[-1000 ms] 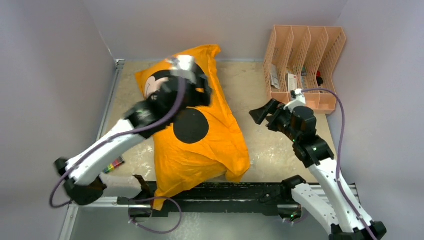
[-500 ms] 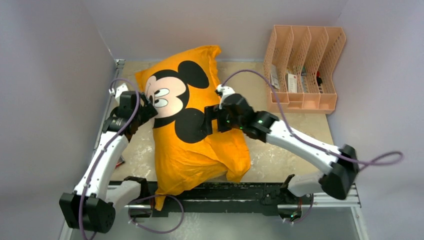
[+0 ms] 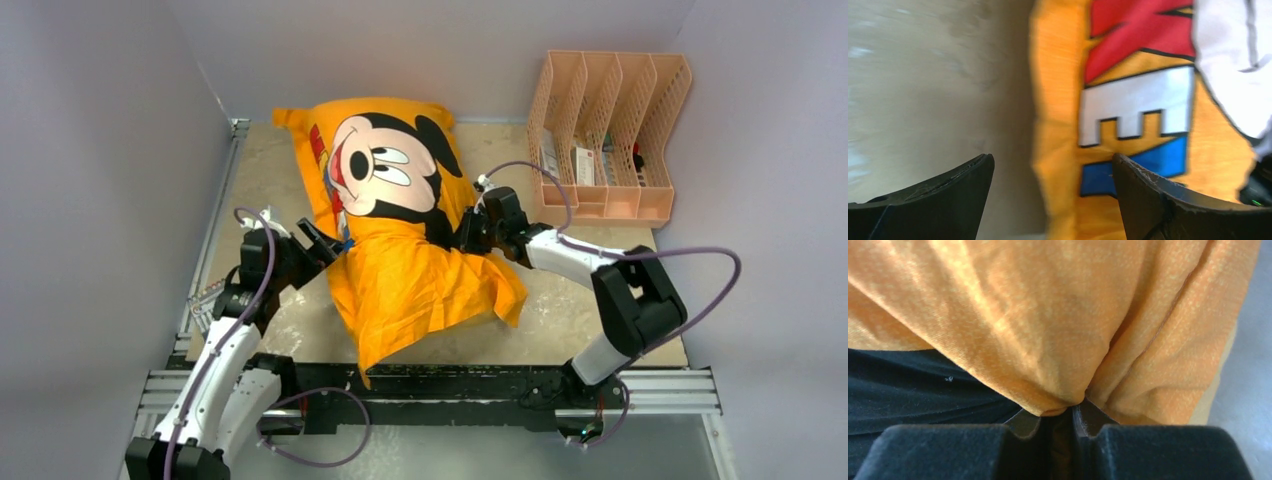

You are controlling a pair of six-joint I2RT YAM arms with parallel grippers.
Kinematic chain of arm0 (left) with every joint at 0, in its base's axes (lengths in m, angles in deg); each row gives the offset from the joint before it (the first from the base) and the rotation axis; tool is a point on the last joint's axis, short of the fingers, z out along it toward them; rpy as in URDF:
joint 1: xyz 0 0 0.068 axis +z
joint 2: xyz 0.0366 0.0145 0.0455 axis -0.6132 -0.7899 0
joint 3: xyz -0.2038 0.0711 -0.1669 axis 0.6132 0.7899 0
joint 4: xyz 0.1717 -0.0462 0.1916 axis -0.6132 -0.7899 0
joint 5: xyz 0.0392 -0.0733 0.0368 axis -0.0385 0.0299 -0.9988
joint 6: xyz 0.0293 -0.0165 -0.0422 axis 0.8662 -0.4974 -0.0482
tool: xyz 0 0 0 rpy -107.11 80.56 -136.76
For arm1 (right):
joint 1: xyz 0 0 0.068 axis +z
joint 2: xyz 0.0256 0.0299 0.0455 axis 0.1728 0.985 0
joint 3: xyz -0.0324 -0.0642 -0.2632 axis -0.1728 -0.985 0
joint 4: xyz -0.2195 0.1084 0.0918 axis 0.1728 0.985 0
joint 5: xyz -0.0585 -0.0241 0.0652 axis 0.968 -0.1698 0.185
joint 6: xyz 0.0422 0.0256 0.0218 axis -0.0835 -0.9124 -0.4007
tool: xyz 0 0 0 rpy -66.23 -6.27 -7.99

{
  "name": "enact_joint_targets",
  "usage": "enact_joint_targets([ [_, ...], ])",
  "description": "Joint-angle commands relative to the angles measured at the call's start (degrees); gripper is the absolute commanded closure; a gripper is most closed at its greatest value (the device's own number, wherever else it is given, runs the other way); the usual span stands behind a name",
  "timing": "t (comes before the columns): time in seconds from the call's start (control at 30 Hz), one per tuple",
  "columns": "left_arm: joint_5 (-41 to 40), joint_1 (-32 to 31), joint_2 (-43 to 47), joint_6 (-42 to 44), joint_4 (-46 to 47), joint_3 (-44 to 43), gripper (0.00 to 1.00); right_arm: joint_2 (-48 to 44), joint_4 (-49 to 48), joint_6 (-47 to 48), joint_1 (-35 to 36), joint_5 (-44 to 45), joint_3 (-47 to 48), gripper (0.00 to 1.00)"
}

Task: Remove the pillowcase from the pillow
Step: Turn over the pillow at the center of the board.

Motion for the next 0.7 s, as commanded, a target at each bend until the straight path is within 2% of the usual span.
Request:
enact_joint_targets([
  [0.0, 17.95, -0.03, -0.75, -13.30, 27.31, 4.60, 0.12, 12.64, 8.96, 4.02, -0.08, 6.31, -3.53, 0.92],
  [0.17, 22.35, -1.56, -4.48, -23.05, 45.11, 5.60, 0.12, 9.78, 6.86, 5.19, -0.11, 5.80, -3.46, 0.90],
  [0.2, 21.43, -3.35, -5.86, -23.67, 47.27, 5.38, 0.12, 9.41, 6.08, 5.55, -0.06, 5.14, -3.00, 0.90],
  [0.37, 12.85, -18.42, -17.92, -17.01, 45.85, -0.85, 0.11, 7.61, 3.64, 5.97, 1.74, -1.63, -2.05, 0.86],
  [0.4, 11.94, -20.85, -19.48, -16.93, 47.21, -1.87, 0.19, 7.10, 3.89, 6.19, 2.47, -2.27, -1.70, 0.85],
  [0.43, 11.22, -22.47, -20.33, -15.99, 49.14, -3.13, 0.35, 6.40, 3.97, 6.61, 3.21, -3.37, -1.34, 0.84],
  [0.47, 10.08, -23.24, -20.79, -15.06, 48.67, -5.25, 0.61, 5.65, 4.05, 7.12, 4.00, -4.86, -1.03, 0.83],
  [0.5, 8.41, -23.45, -20.99, -13.34, 44.28, -8.31, 0.95, 4.56, 4.11, 7.51, 4.81, -6.23, -0.66, 0.82],
  [0.53, 6.66, -23.45, -21.30, -9.81, 38.57, -12.83, 1.00, 3.31, 3.93, 7.84, 5.63, -7.68, -0.36, 0.80],
  [0.6, 2.87, -23.49, -23.14, -0.76, 23.67, -25.27, 1.00, 0.29, 3.83, 8.37, 7.50, -9.28, 0.31, 0.73],
  [0.67, -0.90, -23.45, -26.11, 7.10, 10.54, -38.69, 1.00, -3.12, 4.57, 7.93, 9.01, -8.93, 1.30, 0.57],
])
